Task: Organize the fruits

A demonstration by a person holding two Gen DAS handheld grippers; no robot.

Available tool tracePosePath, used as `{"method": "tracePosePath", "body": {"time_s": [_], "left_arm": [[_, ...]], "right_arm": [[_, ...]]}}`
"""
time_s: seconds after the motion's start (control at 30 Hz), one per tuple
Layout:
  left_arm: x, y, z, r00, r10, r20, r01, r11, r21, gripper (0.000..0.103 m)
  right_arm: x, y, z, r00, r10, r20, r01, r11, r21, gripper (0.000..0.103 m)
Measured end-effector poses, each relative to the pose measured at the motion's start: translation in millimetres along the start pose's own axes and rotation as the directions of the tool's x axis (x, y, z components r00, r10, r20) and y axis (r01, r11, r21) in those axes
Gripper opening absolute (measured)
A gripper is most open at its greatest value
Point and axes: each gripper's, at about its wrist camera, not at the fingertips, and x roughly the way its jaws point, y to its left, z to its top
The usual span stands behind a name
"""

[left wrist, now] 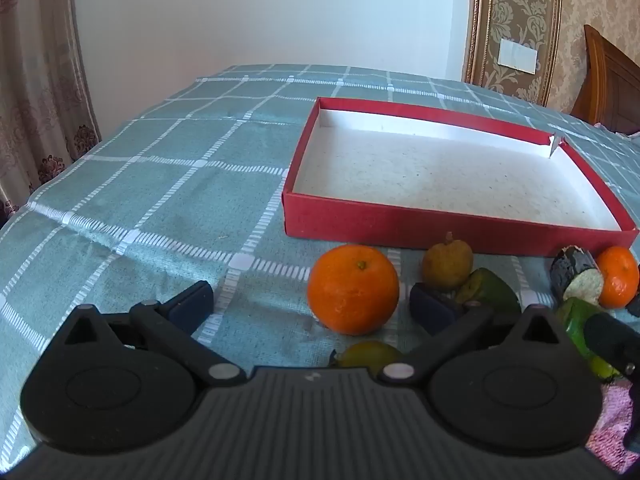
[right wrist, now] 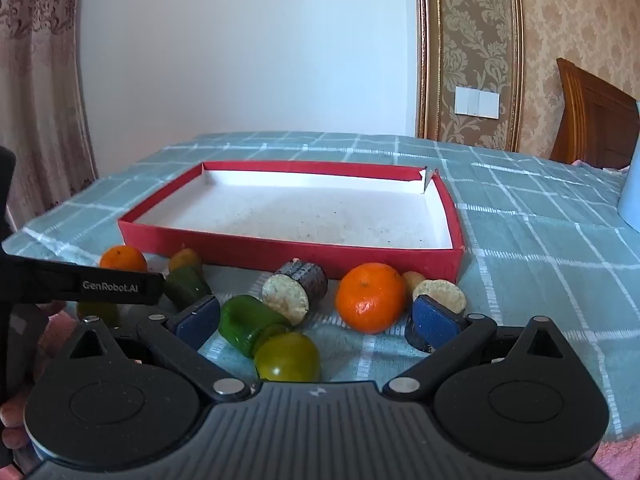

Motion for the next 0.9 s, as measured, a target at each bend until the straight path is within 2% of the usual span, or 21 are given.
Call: {"method": "tracePosePath", "body": {"time_s": [0.1, 0.2, 0.5, 0.63, 0.67, 0.9], "left_arm": [[0, 0, 0, 1.000, 0.001, 0.001, -0.001, 1.000, 0.002, 0.103], [0, 0, 0, 1.000, 0.003, 0.003, -0.003, 1.000, 0.003, 0.103], [0, 0, 0, 1.000, 0.004, 0.003, -0.004, 1.000, 0.004, 0.103], [0, 0, 0, 1.000, 0.004, 0.003, -0.004, 1.000, 0.003, 0.103], [0, 0, 0, 1.000, 0.004, 0.003, -0.004, 1.000, 0.004, 0.103], [0, 0, 0, 1.000, 0.004, 0.004, -0.004, 1.000, 0.004, 0.103]], "right_arm": [[5, 6, -1, 0.999, -0.005, -0.044, 0.005, 1.000, -0.016, 0.103], [15, 4, -1, 0.994, 0.033, -0.105, -0.035, 0.999, -0.023, 0.103], [16, 10, -4, 0.994, 0.029, -0.109, -0.033, 0.999, -0.036, 0.103], [15, 12, -5, 0.984, 0.033, -0.175, -0.032, 0.999, 0.009, 0.103], [15, 13, -6, 0.981, 0.029, -0.194, -0.026, 1.000, 0.015, 0.103], [15, 19, -12, 0.982, -0.025, -0.186, 0.029, 0.999, 0.017, 0.103]]}}
